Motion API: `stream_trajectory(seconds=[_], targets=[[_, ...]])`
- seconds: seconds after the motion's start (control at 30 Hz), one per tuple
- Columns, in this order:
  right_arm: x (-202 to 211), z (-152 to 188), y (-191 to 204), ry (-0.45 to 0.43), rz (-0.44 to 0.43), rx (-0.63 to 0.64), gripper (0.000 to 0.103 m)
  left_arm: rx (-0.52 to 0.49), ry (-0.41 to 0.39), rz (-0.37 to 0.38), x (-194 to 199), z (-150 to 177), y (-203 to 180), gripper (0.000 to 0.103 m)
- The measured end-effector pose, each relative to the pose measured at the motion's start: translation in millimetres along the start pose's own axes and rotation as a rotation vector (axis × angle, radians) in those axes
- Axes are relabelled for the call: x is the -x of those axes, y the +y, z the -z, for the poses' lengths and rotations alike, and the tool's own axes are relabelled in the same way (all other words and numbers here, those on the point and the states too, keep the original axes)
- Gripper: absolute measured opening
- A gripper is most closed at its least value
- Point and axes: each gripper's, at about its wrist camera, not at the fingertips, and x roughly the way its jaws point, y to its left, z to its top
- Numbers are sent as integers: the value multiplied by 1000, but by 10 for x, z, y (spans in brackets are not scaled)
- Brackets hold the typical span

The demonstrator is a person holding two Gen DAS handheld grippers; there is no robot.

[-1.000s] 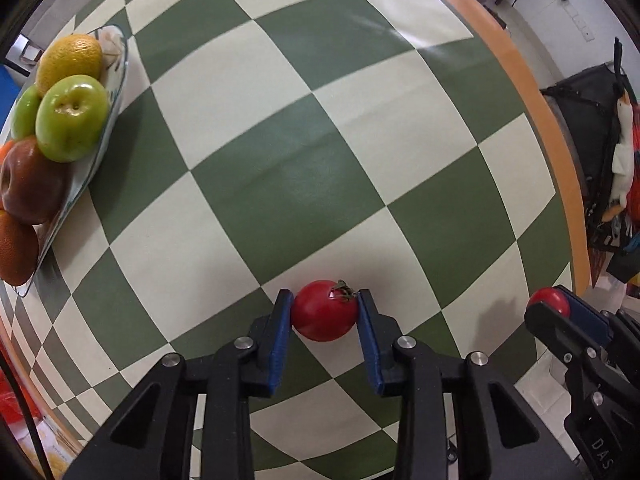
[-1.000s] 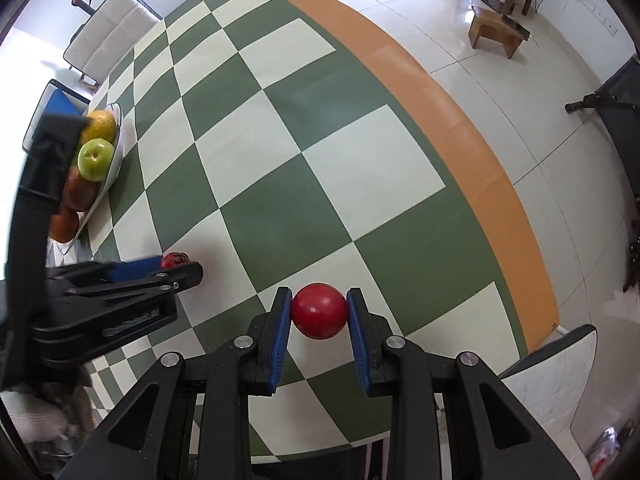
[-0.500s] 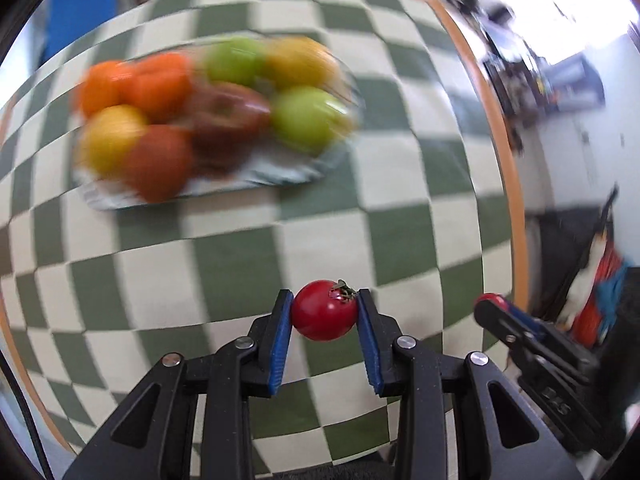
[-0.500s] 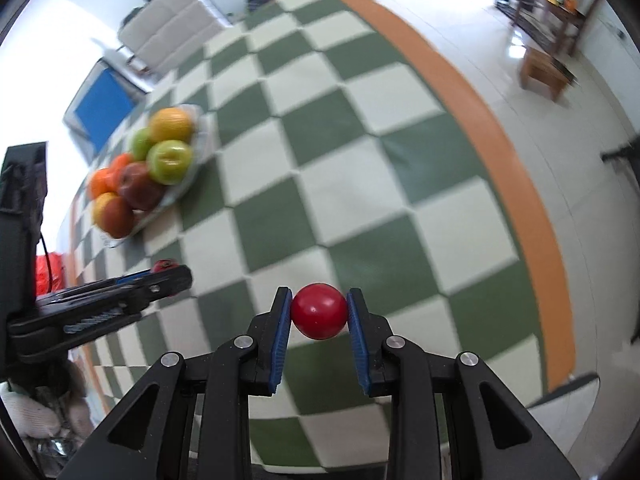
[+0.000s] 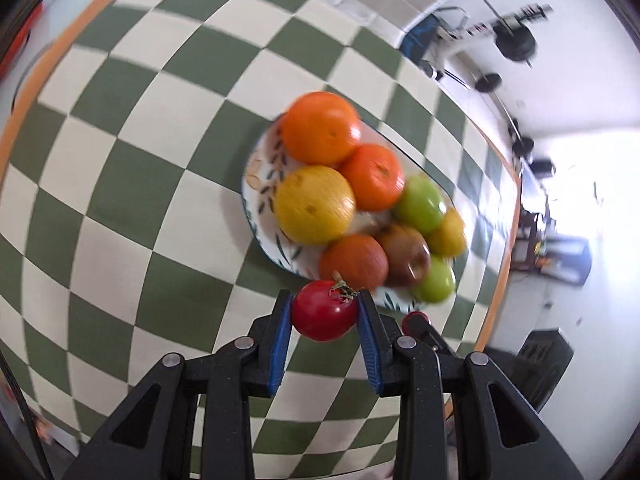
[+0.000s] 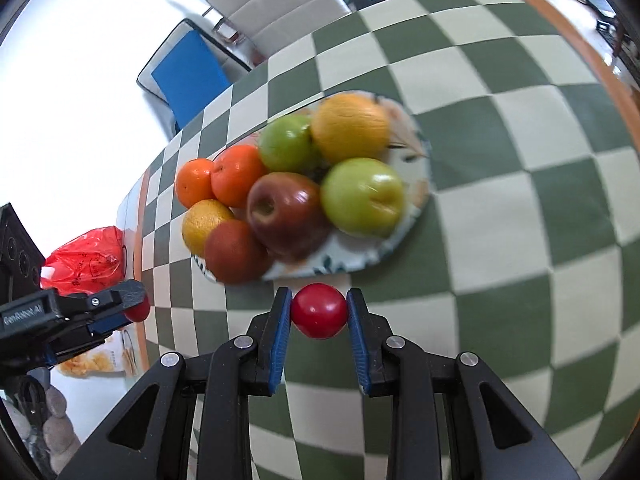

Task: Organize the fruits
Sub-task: 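Carry both cherry tomatoes to the plate and open both tools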

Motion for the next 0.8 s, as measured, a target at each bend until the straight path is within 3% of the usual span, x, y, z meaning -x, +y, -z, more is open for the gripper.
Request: stream_trajectory(seconds=[0.4, 0.8], targets=[[-370, -207, 315, 30, 85, 164, 30, 198, 77, 104, -388, -204, 363, 30], [-471, -218, 215, 55, 96, 147, 34, 261, 96, 121, -314, -193, 470, 34]])
